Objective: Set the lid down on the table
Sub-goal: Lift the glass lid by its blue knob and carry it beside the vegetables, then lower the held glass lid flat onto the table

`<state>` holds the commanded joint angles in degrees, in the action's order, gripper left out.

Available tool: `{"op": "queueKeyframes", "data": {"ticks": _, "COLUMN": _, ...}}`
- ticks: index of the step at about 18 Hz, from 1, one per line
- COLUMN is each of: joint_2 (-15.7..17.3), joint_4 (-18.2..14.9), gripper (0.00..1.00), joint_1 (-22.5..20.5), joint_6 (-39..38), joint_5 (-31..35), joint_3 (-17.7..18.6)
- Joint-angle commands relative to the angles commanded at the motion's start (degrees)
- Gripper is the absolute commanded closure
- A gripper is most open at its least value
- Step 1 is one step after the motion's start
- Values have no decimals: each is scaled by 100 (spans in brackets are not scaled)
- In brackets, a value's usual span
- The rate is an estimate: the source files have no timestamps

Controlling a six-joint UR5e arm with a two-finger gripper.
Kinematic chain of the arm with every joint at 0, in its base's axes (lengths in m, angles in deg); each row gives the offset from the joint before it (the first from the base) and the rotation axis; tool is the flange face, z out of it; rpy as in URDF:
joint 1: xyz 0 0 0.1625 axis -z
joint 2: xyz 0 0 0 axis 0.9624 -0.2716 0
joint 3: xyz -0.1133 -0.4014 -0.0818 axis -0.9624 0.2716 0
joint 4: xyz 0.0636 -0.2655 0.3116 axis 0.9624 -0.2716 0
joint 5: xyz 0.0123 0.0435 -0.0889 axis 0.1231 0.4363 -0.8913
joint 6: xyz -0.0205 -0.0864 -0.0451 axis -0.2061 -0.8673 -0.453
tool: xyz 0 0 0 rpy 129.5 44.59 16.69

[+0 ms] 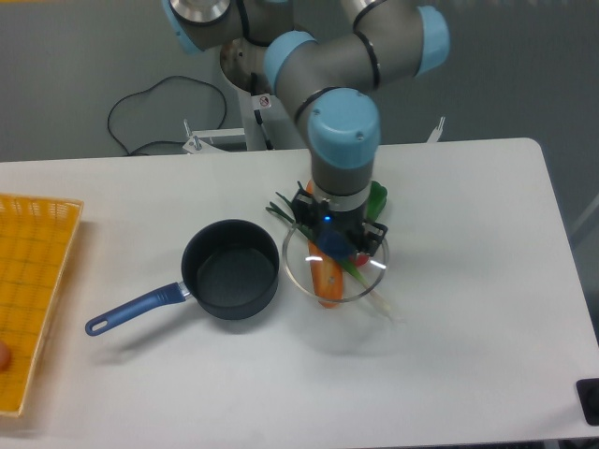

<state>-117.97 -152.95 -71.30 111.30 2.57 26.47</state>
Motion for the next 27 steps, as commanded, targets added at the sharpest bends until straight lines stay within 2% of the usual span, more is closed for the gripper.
{"op": "queueKeyframes", "data": {"ticks": 5, "joint_2": -272, "joint_4": 35, "gripper": 44, "joint_1": -79, "joint_6": 44, "joint_5": 9, "joint_3": -184}}
{"op": "queueKeyframes", "data": {"ticks": 8, "joint_2": -448, "joint_4": 210, "gripper": 44, "joint_1": -149, "joint_6": 307, "joint_5": 9, "joint_3": -255}}
{"op": "queueKeyframes", "data": {"ticks": 11, "joint_2": -563, "joint_4": 395, "gripper": 44, "joint_1": -421, "joint_6": 719, "joint_5": 0, "joint_3": -264}}
{"op": "queueKeyframes", "data": {"ticks": 16, "joint_2": -808, "joint_4": 439, "gripper": 44, "joint_1": -765, "joint_6": 1309, "joint_5": 0, "joint_3": -386}}
{"op": "queueKeyframes", "data": {"ticks": 21, "joint_2": -1055, "joint_4": 598, "gripper": 44, "joint_1": -932, "joint_6": 1424, "joint_5": -9, "joint_3": -554}}
{"op": "queueKeyframes", "data": {"ticks": 27, "joint_2": -1248, "joint_4": 843, "gripper": 44, "joint_1": -1098, "joint_6": 1670, "joint_5": -26, "joint_3": -554}}
